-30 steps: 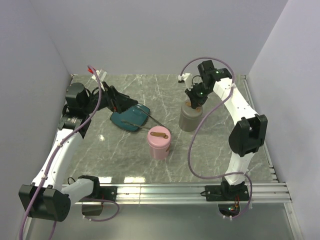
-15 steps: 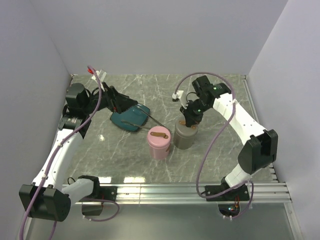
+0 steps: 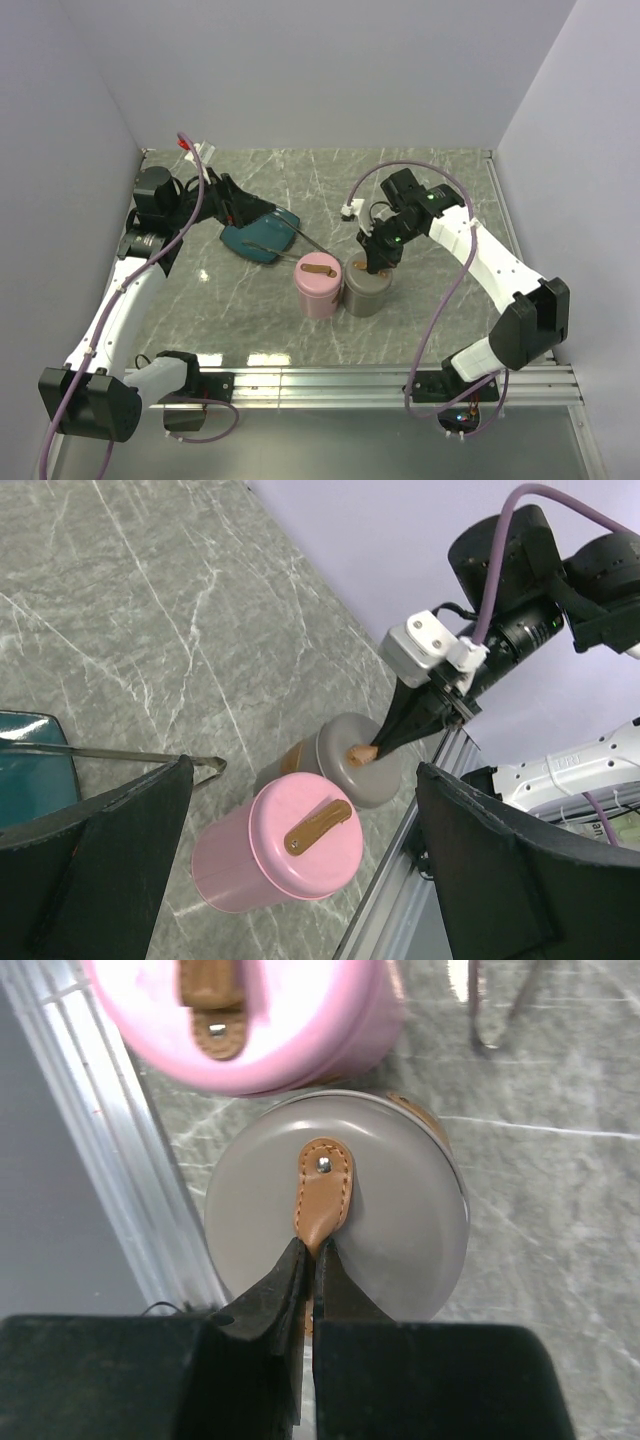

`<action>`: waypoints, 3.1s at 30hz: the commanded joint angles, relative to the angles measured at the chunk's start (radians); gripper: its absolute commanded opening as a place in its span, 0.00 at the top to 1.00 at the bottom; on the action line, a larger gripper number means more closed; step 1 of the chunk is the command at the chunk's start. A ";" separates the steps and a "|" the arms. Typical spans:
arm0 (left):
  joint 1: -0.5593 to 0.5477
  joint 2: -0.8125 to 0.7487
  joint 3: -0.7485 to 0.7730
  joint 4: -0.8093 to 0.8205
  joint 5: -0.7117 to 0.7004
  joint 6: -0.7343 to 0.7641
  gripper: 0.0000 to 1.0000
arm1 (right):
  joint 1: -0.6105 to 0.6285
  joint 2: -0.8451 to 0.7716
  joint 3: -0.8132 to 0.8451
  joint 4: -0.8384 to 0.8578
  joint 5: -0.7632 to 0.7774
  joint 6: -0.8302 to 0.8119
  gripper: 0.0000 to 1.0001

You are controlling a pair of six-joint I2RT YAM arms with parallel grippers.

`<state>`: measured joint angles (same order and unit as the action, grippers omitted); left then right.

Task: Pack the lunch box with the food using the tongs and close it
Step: Move the packing box to the center of the board, then reset both arms

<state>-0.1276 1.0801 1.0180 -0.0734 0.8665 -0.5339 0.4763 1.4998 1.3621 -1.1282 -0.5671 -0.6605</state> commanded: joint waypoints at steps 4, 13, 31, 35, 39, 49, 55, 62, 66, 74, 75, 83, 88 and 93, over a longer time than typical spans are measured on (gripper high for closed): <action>0.002 -0.005 0.033 0.011 0.011 0.023 0.01 | 0.054 0.060 -0.129 -0.171 0.047 0.042 1.00; 0.003 -0.008 0.030 0.020 0.012 0.018 0.01 | 0.058 0.057 -0.124 -0.150 0.075 0.067 0.85; 0.003 -0.005 0.042 -0.008 0.023 0.037 0.01 | 0.059 0.001 -0.014 -0.163 0.102 0.121 0.63; 0.003 0.001 0.045 -0.006 0.025 0.034 0.01 | 0.056 -0.012 0.000 -0.139 0.137 0.137 0.62; 0.003 0.001 0.044 -0.003 0.022 0.026 0.01 | 0.056 -0.016 0.028 -0.134 0.147 0.150 0.53; 0.003 0.009 0.039 -0.017 0.014 0.035 0.01 | 0.050 -0.035 0.097 -0.122 0.164 0.170 0.48; 0.017 0.070 0.080 -0.124 0.005 0.049 0.01 | -0.021 -0.023 0.238 -0.122 0.131 0.197 0.40; 0.052 0.171 0.184 -0.344 -0.053 0.187 0.01 | -0.159 -0.006 0.371 -0.101 0.075 0.219 0.36; 0.062 0.274 0.278 -0.505 -0.119 0.281 0.00 | -0.274 -0.007 0.384 -0.056 0.009 0.257 0.33; 0.114 0.330 0.314 -0.602 -0.176 0.448 0.01 | -0.471 -0.018 0.198 0.068 -0.120 0.324 0.09; 0.124 0.322 0.300 -0.592 -0.178 0.463 0.01 | -0.513 -0.023 0.172 0.079 -0.126 0.322 0.09; 0.125 0.209 0.071 -0.434 -0.362 0.523 0.00 | -0.645 -0.067 -0.049 0.206 -0.103 0.314 0.06; 0.123 0.130 0.008 -0.407 -0.475 0.520 0.01 | -0.668 -0.121 -0.139 0.243 -0.065 0.308 0.04; 0.125 0.064 -0.042 -0.382 -0.509 0.523 0.01 | -0.668 -0.164 -0.184 0.271 -0.062 0.315 0.04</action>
<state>-0.0051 1.1965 0.9989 -0.5125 0.4084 -0.0357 -0.1879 1.3884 1.1889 -0.9180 -0.6353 -0.3481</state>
